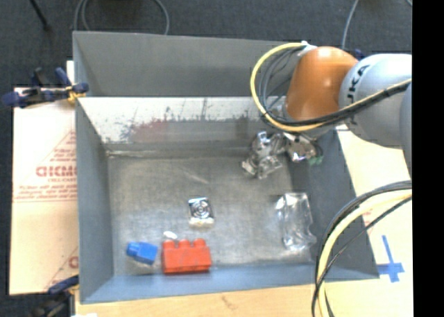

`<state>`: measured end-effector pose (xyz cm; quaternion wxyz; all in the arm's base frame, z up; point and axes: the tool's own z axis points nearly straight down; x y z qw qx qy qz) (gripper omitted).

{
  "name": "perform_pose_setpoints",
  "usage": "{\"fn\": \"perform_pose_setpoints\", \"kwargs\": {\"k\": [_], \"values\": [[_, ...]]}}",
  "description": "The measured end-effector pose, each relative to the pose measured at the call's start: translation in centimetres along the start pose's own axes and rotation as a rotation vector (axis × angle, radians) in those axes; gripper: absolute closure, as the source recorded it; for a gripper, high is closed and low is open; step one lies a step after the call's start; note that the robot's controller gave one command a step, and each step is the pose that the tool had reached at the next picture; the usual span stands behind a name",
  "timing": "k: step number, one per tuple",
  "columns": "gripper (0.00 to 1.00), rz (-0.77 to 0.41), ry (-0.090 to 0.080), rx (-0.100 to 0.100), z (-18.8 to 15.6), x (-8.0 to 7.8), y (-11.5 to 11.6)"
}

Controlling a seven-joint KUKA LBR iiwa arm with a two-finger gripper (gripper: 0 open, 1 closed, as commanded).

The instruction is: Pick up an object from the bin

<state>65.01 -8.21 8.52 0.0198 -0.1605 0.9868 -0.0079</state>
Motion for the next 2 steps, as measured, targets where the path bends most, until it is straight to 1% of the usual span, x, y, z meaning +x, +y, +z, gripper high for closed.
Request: {"fn": "perform_pose_setpoints", "kwargs": {"k": [1,2], "values": [[1.0,0.036,0.025,-0.016,-5.4,-0.4,-0.6],[1.0,-0.49,0.022,-0.024,-19.1,0.3,-1.3]]}}
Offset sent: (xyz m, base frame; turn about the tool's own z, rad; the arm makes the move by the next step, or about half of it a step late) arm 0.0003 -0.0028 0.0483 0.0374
